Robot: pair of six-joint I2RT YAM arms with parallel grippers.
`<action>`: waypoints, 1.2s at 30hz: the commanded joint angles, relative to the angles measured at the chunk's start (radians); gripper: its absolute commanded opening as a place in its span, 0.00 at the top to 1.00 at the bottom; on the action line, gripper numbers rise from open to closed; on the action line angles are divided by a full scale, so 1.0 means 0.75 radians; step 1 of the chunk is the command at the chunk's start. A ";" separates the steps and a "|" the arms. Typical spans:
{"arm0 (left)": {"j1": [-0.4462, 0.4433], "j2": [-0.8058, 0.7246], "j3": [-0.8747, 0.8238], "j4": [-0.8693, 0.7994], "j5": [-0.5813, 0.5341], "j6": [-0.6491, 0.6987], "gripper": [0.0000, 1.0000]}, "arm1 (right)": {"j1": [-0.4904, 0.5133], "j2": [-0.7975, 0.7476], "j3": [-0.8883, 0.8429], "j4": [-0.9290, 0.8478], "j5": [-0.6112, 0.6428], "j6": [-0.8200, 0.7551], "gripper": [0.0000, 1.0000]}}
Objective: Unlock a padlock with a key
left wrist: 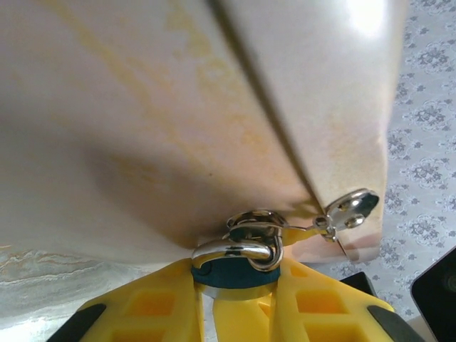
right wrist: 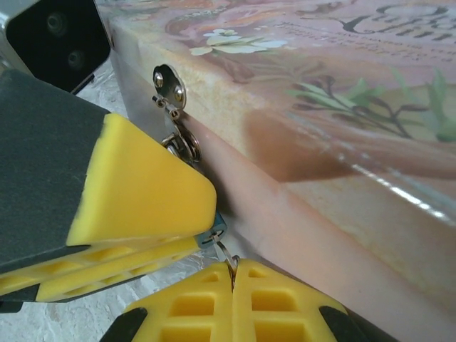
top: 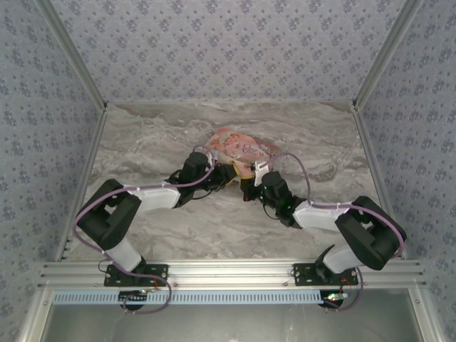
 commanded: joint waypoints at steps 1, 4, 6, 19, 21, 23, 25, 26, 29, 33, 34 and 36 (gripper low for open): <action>-0.026 0.053 0.039 0.126 0.136 -0.015 0.77 | 0.027 0.053 -0.058 0.112 0.068 0.113 1.00; -0.028 0.096 0.027 0.175 0.145 -0.042 0.76 | 0.045 0.091 -0.093 0.174 0.093 0.150 1.00; -0.029 0.121 0.008 0.224 0.148 -0.066 0.74 | 0.051 0.120 -0.101 0.203 0.100 0.163 1.00; 0.021 0.051 -0.099 0.270 0.116 -0.065 0.44 | 0.064 0.177 -0.072 0.169 0.096 0.322 1.00; 0.033 0.014 -0.128 0.245 0.092 -0.063 0.40 | 0.068 0.182 -0.069 0.161 0.081 0.367 1.00; 0.046 -0.017 -0.163 0.235 0.069 -0.073 0.38 | 0.070 0.186 -0.059 0.139 0.061 0.425 1.00; 0.055 -0.031 -0.189 0.241 0.055 -0.094 0.37 | 0.070 0.186 -0.044 0.106 0.041 0.483 1.00; 0.057 -0.030 -0.198 0.252 0.052 -0.107 0.36 | 0.072 0.184 -0.036 0.090 0.030 0.512 1.00; 0.058 -0.006 -0.217 0.303 0.051 -0.170 0.37 | 0.073 0.182 -0.018 0.053 0.004 0.610 1.00; 0.057 0.045 -0.239 0.410 0.047 -0.248 0.41 | 0.075 0.170 -0.009 0.051 -0.018 0.693 1.00; 0.056 0.058 -0.242 0.430 0.047 -0.262 0.42 | 0.074 0.164 -0.007 0.044 -0.021 0.705 1.00; 0.055 0.079 -0.249 0.464 0.044 -0.283 0.44 | 0.075 0.153 0.002 0.024 -0.025 0.731 1.00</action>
